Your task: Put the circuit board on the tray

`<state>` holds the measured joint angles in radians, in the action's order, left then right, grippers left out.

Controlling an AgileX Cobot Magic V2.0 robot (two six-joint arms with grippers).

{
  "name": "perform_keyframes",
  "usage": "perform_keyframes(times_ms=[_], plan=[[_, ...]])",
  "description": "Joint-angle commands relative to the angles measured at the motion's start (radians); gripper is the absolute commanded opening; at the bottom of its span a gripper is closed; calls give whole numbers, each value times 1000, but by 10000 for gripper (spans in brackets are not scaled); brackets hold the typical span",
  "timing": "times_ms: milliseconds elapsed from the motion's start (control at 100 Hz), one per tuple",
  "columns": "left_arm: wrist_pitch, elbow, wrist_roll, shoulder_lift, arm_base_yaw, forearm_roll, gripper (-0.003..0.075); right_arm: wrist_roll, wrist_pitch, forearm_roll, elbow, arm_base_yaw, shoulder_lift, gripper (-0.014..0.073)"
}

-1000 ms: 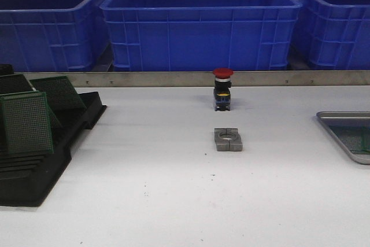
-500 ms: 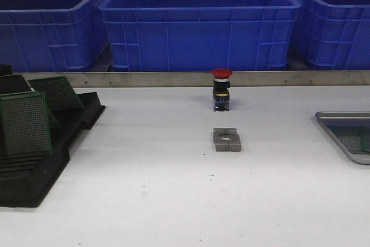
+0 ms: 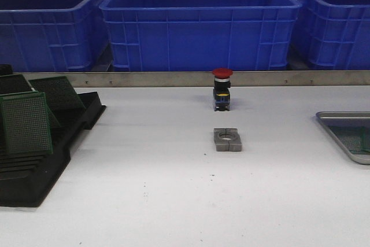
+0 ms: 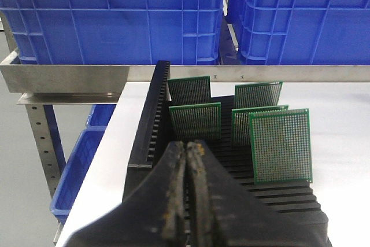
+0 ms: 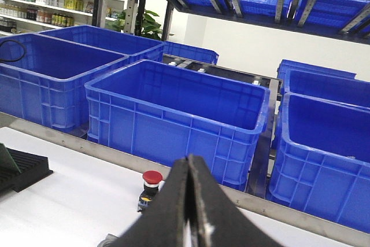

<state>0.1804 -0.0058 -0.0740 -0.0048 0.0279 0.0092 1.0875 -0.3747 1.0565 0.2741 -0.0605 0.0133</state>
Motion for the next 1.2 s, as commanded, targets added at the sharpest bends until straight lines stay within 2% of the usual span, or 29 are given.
perform_keyframes(times_ms=[0,770,1070,1120,1190], plan=[[-89,31,-10,-34,-3,-1,-17,8,41,25,23,1,-8,-62],[-89,31,-10,-34,-3,-1,-17,8,43,25,23,1,-8,-62],[-89,31,-10,-34,-3,-1,-17,8,143,22,10,1,-8,-62],[-89,31,-10,-34,-3,-1,-17,-14,190,-5,-2,1,-8,-62],[-89,31,-10,-34,-3,-1,-17,-103,252,-109,-21,1,-8,-62]])
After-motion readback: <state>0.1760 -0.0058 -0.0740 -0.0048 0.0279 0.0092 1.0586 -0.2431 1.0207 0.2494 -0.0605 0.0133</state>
